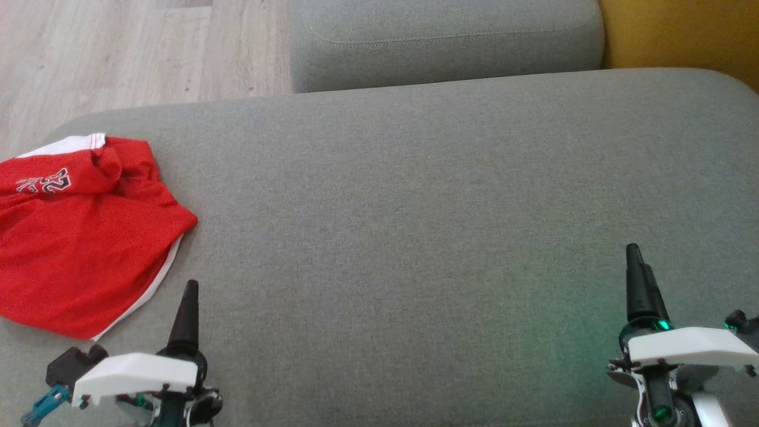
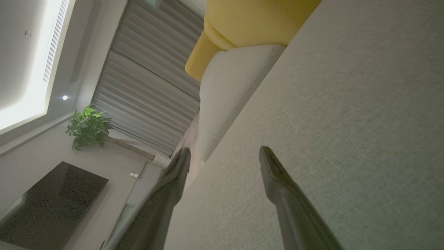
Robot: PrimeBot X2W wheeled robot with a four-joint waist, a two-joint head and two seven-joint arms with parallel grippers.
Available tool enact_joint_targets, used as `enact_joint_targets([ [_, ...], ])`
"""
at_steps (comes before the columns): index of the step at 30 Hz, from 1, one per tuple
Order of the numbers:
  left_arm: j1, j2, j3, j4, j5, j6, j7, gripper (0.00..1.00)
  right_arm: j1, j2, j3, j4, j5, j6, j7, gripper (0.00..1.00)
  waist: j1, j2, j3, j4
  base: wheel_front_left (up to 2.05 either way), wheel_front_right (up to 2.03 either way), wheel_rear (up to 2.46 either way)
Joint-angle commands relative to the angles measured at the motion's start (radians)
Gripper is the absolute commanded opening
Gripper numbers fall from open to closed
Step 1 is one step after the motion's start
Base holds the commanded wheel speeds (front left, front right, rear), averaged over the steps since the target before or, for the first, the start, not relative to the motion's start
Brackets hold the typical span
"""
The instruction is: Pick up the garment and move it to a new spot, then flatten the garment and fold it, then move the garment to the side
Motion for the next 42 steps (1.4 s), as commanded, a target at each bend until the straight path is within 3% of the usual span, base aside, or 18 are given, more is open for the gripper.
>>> enact_joint_targets([
  [1,-0.035,0.02,0.004,-0.037,0.049,0.011,-0.014,1.0,-0.029,-0.019,0.021,-0.046,-0.058,0.0,-0.018,1.0,0.0,0.0,-0.001,0.0,0.0,0.0,0.0],
  [42,-0.009,0.018,-0.012,-0.036,0.592,0.029,-0.134,1.0,-0.017,-0.01,0.066,-0.045,-0.637,-0.001,-0.139,1.0,0.0,0.0,-0.009,0.005,0.0,0.0,0.0],
])
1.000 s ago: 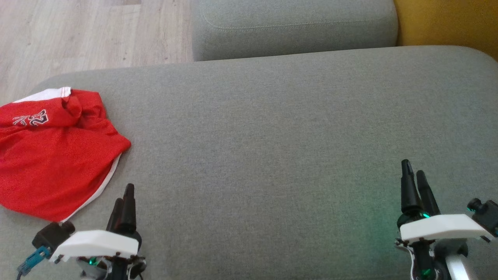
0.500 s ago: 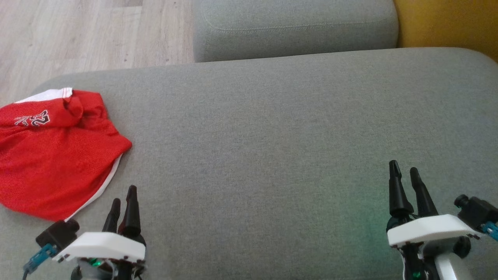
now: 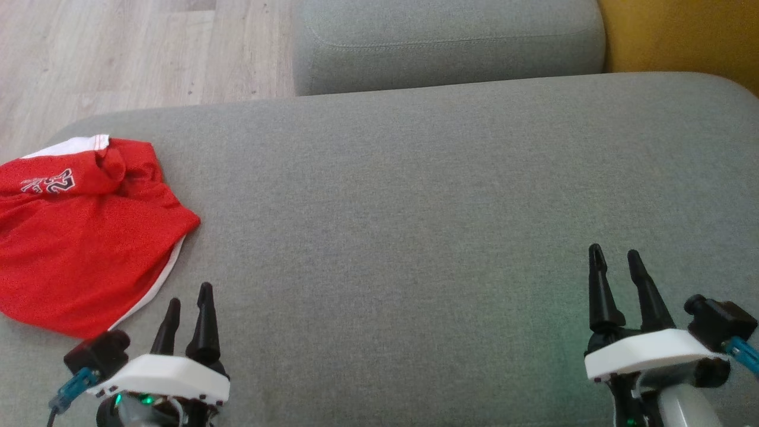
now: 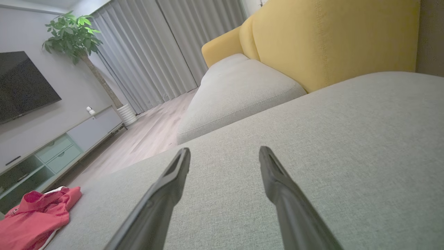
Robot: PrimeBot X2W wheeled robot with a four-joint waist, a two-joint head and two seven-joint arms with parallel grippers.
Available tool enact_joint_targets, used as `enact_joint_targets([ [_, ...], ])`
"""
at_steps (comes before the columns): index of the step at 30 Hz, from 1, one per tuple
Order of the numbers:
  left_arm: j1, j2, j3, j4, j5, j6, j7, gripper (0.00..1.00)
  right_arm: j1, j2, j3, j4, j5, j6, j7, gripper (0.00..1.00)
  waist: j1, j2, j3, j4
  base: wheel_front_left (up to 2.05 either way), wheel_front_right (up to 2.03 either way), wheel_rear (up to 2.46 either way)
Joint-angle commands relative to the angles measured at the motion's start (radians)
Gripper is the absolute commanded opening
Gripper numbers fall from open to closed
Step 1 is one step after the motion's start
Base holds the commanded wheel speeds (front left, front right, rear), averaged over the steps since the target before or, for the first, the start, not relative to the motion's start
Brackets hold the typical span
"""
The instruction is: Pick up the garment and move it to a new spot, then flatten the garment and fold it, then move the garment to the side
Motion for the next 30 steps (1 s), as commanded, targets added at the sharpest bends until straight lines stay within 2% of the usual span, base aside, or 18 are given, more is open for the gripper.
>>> enact_joint_targets([
  [1,-0.021,0.01,0.018,-0.034,0.037,0.004,-0.019,1.0,-0.017,-0.01,0.016,-0.041,-0.041,-0.001,-0.018,1.0,0.0,0.0,-0.001,0.001,0.0,0.0,0.0],
  [30,-0.006,0.006,0.01,-0.038,0.385,0.009,-0.101,1.0,-0.007,-0.009,0.061,0.011,-0.335,-0.001,-0.101,1.0,0.0,0.0,-0.006,0.01,0.0,0.0,0.0],
])
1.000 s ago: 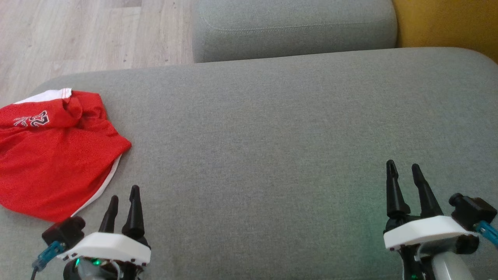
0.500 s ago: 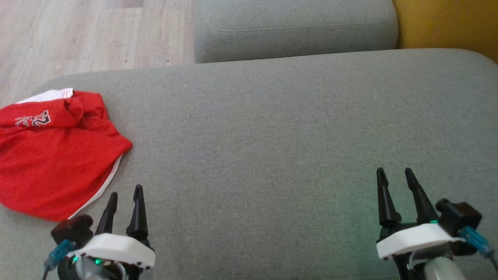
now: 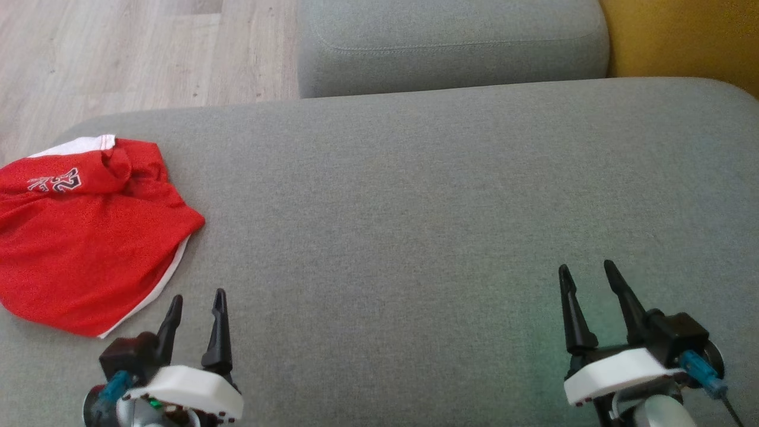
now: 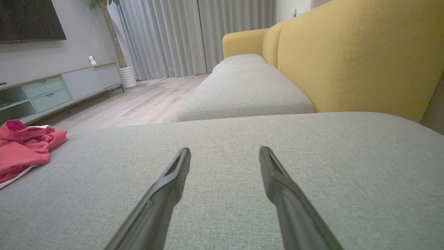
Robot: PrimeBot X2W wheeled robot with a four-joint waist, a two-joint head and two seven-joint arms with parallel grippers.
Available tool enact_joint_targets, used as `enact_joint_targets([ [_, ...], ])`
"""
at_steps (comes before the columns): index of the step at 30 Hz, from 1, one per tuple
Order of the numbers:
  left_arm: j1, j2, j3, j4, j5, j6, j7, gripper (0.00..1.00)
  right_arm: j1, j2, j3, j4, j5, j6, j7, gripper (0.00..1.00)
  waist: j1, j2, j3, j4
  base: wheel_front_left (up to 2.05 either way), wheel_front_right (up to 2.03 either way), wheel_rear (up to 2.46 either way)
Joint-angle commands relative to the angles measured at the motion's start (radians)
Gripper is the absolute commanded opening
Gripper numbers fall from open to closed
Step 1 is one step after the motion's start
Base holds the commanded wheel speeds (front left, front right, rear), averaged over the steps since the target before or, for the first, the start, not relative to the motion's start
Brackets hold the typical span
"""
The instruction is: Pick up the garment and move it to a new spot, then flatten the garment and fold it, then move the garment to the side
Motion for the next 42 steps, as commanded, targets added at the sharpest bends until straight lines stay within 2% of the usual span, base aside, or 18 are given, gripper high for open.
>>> enact_joint_targets([
  [1,-0.026,0.007,0.02,-0.035,0.039,0.005,-0.019,1.0,-0.026,-0.009,0.028,-0.02,-0.022,-0.001,-0.02,1.0,0.0,0.0,0.0,0.002,0.0,0.0,0.0],
  [8,-0.026,0.006,0.024,-0.029,0.119,0.007,-0.038,1.0,-0.028,-0.007,0.043,0.009,-0.035,-0.001,-0.04,1.0,0.0,0.0,0.001,0.008,0.0,0.0,0.0],
  [32,-0.035,0.005,0.033,0.015,0.109,-0.007,-0.038,1.0,-0.028,-0.006,0.035,0.028,0.002,-0.001,-0.04,1.0,0.0,0.0,0.002,0.007,0.0,0.0,0.0],
  [37,-0.045,0.005,0.025,0.019,0.107,-0.008,-0.038,1.0,-0.018,-0.008,0.029,0.021,-0.017,-0.001,-0.04,1.0,0.0,0.0,-0.003,0.049,0.0,0.0,0.0],
  [42,-0.045,0.004,0.008,0.021,0.098,-0.003,-0.038,1.0,-0.005,-0.008,0.036,0.02,-0.027,-0.001,-0.04,1.0,0.0,0.0,-0.016,0.151,0.0,0.0,0.0],
])
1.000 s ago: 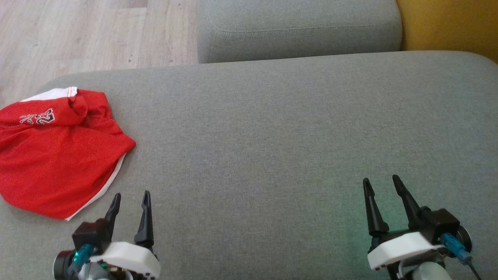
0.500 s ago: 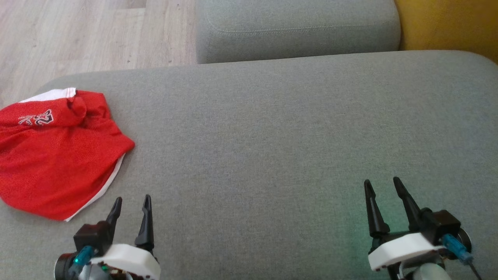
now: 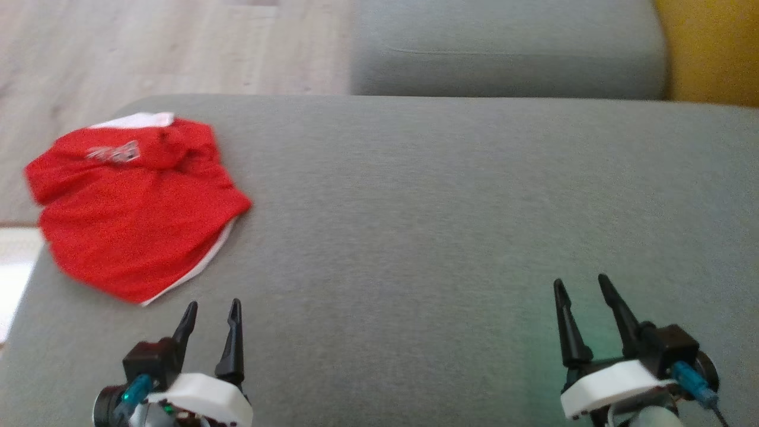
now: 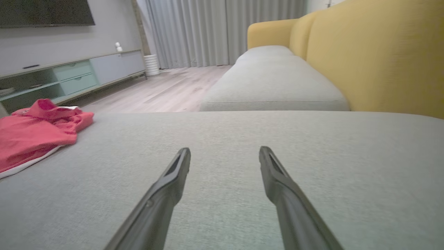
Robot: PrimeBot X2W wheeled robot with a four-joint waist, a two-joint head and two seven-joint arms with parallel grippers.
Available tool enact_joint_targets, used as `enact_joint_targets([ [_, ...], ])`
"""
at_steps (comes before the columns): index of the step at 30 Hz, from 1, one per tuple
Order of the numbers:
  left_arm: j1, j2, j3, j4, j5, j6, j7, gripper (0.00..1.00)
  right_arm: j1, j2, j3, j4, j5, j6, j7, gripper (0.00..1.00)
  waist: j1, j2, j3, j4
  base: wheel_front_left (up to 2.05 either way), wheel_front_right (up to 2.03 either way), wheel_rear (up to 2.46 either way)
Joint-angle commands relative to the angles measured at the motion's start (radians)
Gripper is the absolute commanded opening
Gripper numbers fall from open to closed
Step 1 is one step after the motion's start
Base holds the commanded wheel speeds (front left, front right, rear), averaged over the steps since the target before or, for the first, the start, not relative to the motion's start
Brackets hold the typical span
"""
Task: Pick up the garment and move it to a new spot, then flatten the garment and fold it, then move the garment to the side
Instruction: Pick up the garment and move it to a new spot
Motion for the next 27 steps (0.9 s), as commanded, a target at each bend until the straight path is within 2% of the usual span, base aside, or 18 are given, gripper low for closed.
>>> enact_joint_targets([
  [1,-0.041,0.006,0.029,-0.023,-0.01,0.003,-0.012,1.0,-0.012,-0.008,0.028,-0.033,-0.008,-0.001,-0.014,1.0,0.0,0.0,-0.012,0.071,0.0,0.0,0.0],
  [5,-0.015,0.006,0.035,-0.017,-0.021,0.012,-0.012,1.0,-0.024,-0.008,0.061,-0.032,-0.017,-0.001,-0.014,1.0,0.0,0.0,-0.022,0.177,0.0,0.0,0.0],
  [9,0.002,0.006,0.046,-0.022,-0.031,0.016,-0.012,1.0,-0.041,-0.008,0.094,-0.024,-0.017,-0.001,-0.014,1.0,0.0,0.0,-0.024,0.22,0.0,0.0,0.0],
  [17,-0.053,0.008,0.051,-0.03,-0.053,0.006,-0.012,1.0,-0.062,-0.013,0.136,-0.021,-0.02,-0.001,-0.014,1.0,0.0,0.0,0.011,0.201,0.0,0.0,0.0],
  [23,-0.299,0.014,0.064,-0.042,-0.089,0.003,0.062,1.0,-0.125,-0.071,0.142,-0.051,-0.024,-0.001,-0.014,1.0,0.0,0.0,0.173,0.166,0.0,0.0,0.0],
  [24,-0.299,0.014,0.064,-0.042,-0.089,0.003,0.062,1.0,-0.125,-0.071,0.142,-0.051,-0.024,-0.001,-0.014,1.0,0.0,0.0,0.173,0.166,0.0,0.0,0.0],
  [27,-0.466,0.028,0.073,-0.008,-0.106,0.005,0.131,1.0,-0.171,-0.11,0.158,-0.065,-0.026,-0.001,-0.014,1.0,0.0,0.0,0.268,0.154,0.0,0.0,0.0],
])
